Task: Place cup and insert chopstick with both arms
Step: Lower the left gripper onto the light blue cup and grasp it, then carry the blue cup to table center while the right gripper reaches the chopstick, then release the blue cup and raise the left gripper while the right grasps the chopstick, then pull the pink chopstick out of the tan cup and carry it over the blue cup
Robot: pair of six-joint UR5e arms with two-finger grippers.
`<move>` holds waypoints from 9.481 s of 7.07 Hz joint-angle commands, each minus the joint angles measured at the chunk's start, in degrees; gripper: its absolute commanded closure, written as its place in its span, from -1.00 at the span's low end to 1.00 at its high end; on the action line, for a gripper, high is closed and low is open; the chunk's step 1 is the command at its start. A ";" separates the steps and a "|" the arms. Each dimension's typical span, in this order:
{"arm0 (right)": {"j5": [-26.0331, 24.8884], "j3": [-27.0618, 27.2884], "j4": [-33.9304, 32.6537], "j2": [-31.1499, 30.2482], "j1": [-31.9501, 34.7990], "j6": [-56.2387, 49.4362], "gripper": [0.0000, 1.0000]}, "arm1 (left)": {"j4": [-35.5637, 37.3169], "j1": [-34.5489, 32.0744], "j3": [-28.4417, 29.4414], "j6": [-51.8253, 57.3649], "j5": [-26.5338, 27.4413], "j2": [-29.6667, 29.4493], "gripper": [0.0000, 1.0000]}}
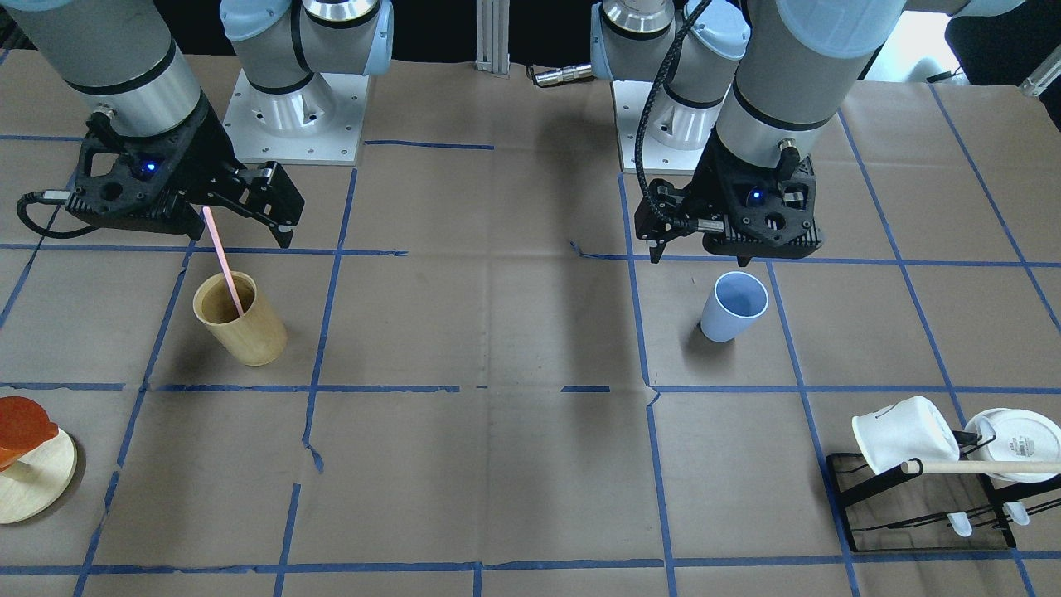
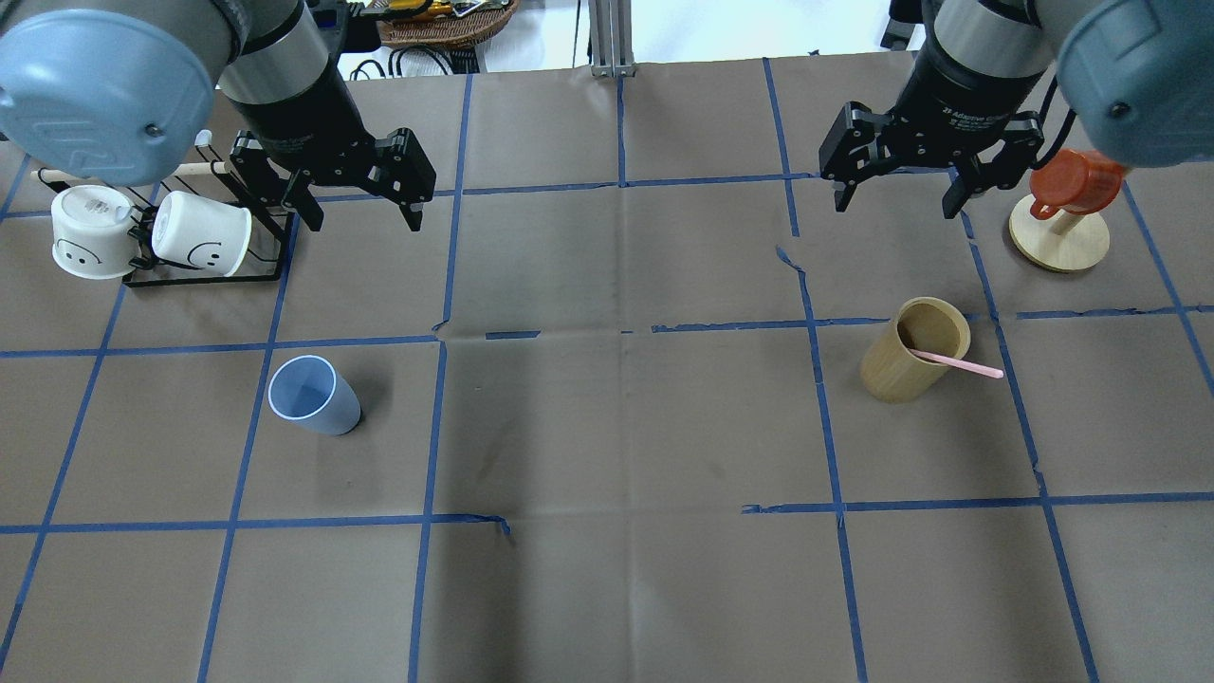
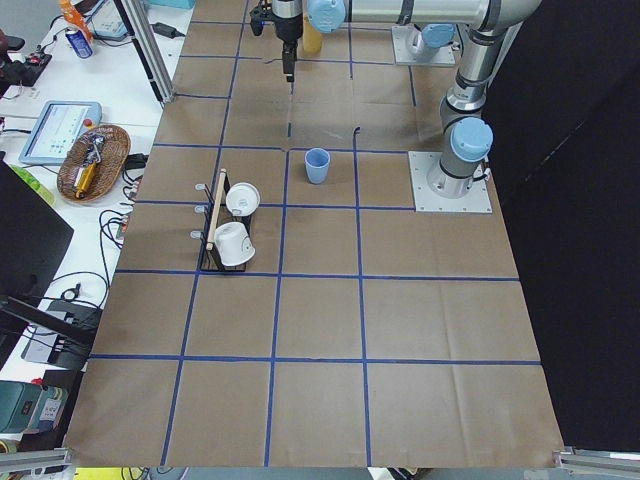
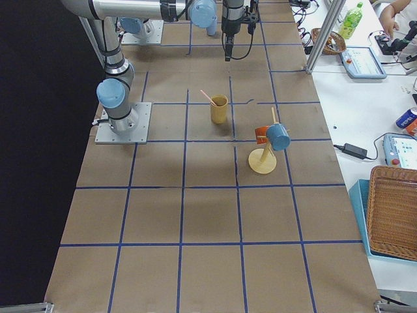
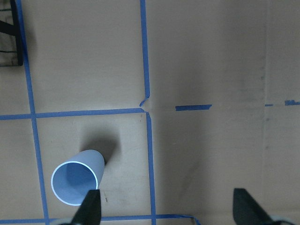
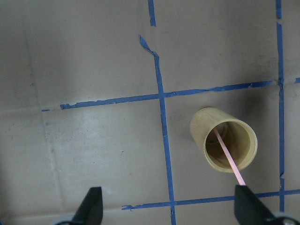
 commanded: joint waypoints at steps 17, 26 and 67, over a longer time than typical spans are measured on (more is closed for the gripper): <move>-0.59 5.11 -6.96 2.00 -6.46 -17.35 -0.93 | 23.26 12.92 -32.87 3.00 -0.52 -0.39 -0.81; 0.55 31.57 -31.25 -16.02 -13.36 -21.84 -0.96 | 25.69 8.82 -26.44 1.46 -0.34 -2.58 1.00; -0.93 -5.81 7.42 -4.64 1.52 -7.82 0.94 | -8.51 3.87 -0.99 -1.99 -0.07 7.43 -1.00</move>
